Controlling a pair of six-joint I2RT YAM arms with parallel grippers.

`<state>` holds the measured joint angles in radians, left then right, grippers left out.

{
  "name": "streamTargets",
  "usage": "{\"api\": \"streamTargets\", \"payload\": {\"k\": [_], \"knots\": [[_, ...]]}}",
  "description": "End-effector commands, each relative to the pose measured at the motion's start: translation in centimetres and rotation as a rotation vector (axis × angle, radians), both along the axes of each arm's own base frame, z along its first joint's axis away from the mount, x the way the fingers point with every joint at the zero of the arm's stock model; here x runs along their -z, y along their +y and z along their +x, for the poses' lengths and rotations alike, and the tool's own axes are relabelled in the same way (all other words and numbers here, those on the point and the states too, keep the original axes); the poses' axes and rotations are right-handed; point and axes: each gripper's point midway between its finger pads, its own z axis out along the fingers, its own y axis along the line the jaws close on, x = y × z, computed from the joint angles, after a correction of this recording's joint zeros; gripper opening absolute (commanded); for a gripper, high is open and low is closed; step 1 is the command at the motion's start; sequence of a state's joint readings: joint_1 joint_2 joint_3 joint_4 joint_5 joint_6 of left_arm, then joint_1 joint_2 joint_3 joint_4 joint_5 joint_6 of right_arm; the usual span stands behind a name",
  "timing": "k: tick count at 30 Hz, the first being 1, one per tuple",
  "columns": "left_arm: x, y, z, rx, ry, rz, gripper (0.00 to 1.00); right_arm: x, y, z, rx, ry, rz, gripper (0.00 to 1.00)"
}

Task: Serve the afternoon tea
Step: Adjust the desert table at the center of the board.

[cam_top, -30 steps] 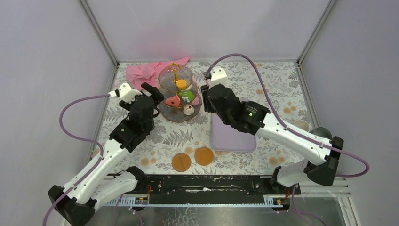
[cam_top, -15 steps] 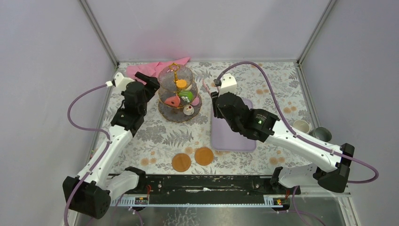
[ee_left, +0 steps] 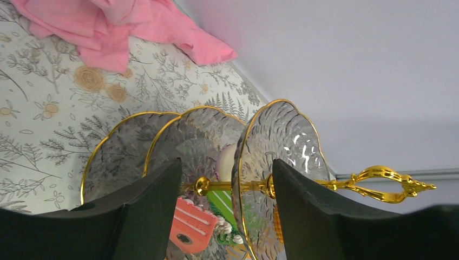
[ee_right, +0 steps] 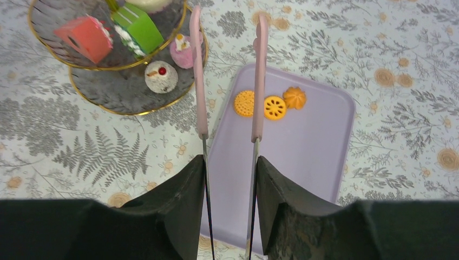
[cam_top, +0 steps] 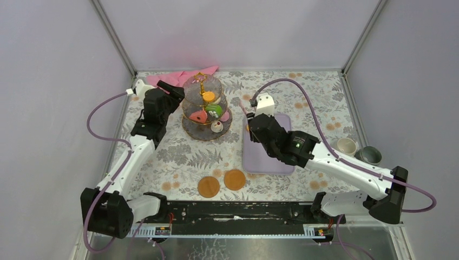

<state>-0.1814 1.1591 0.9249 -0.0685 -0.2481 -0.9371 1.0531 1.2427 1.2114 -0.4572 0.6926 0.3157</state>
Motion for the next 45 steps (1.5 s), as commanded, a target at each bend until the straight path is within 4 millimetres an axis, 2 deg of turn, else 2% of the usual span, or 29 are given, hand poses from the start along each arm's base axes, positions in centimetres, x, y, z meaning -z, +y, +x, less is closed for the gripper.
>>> {"api": "streamTargets", "payload": {"k": [1, 5, 15, 19, 23, 32, 39, 45], "knots": [[-1.8, -0.8, 1.0, 0.048, -0.084, -0.03, 0.68, -0.5, -1.4, 0.5, 0.073, -0.027, 0.068, 0.43], [-1.5, -0.9, 1.3, 0.054, -0.077, -0.024, 0.65, 0.4, -2.0, 0.4, 0.085, -0.012, 0.07, 0.43], [-0.1, -1.2, 2.4, 0.053, -0.046, -0.043, 0.48, 2.7, -3.1, 0.1, 0.116, 0.027, 0.059, 0.42], [0.1, -1.2, 2.6, 0.046, -0.045, -0.054, 0.36, 3.8, -3.5, 0.0, 0.128, 0.043, 0.052, 0.42], [-0.1, -1.1, 2.5, 0.037, -0.046, -0.053, 0.25, 4.4, -3.9, 0.0, 0.136, 0.05, 0.048, 0.42], [-0.8, -0.4, 1.4, -0.004, -0.061, -0.078, 0.1, 4.9, -4.0, 0.0, 0.136, 0.058, 0.044, 0.41], [-0.6, -0.6, 0.7, -0.07, -0.036, -0.128, 0.04, 5.6, -4.2, -0.2, 0.141, 0.069, 0.041, 0.41], [-0.5, -2.0, 0.1, -0.14, -0.015, -0.178, 0.02, 6.5, -4.4, -0.3, 0.15, 0.083, 0.034, 0.41]]}}
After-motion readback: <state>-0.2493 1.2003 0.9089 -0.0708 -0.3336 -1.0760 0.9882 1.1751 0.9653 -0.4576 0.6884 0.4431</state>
